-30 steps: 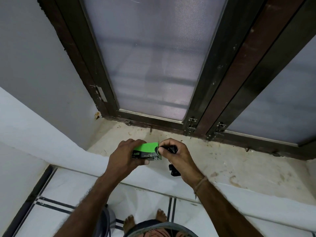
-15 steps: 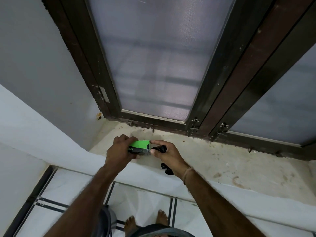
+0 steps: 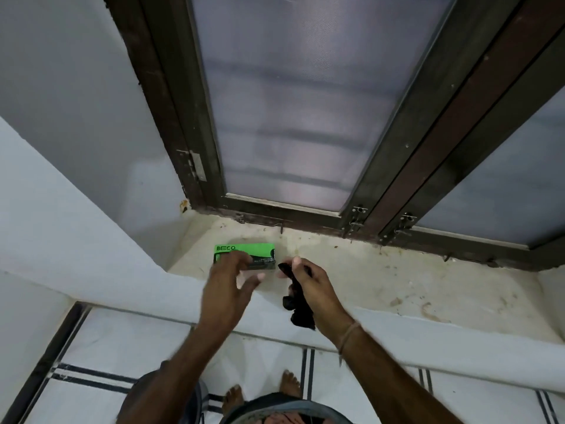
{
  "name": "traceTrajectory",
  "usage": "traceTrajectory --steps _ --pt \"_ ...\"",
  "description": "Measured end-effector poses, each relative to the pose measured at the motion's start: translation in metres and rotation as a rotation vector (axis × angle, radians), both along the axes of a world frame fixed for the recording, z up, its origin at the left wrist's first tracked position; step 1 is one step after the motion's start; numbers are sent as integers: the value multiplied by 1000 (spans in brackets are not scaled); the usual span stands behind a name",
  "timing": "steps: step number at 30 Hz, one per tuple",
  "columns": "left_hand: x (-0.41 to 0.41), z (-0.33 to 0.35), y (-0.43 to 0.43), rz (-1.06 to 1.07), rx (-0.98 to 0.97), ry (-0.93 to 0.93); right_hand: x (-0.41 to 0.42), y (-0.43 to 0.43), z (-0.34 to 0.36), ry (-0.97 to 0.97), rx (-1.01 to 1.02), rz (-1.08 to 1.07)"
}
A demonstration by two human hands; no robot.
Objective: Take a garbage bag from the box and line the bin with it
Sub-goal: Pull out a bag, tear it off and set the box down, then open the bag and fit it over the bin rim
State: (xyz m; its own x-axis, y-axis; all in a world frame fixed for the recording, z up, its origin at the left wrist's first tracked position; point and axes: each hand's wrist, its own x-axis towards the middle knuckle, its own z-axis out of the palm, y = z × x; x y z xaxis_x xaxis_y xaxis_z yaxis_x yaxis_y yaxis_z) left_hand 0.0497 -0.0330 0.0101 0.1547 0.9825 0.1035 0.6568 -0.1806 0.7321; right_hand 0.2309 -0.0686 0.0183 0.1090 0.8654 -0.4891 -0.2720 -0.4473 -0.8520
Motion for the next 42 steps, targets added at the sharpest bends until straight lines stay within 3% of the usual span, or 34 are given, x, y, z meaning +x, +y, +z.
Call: traceTrajectory --steps 4,7,12,18,26,33,38,42 --pt "7 27 -42 -35 -624 -543 -42 -20 20 -11 12 -35" --pt "1 30 -66 5 -814 -718 -78 -32 23 -47 -60 -72" --pt "-31 18 -84 186 -779 -846 -112 -50 20 -67 -91 -33" --pt "-75 7 -103 383 -761 -913 -131 -102 18 -150 -62 202" --pt "-126 5 -182 446 -688 -991 -152 -162 20 53 -37 -61" --pt "-183 12 -266 530 -690 -932 -169 -235 25 28 25 -323" --pt "-237 3 -292 523 -694 -809 -199 -268 38 121 94 -286" --pt "-291 4 -303 425 -475 -580 -255 -282 46 123 140 -163"
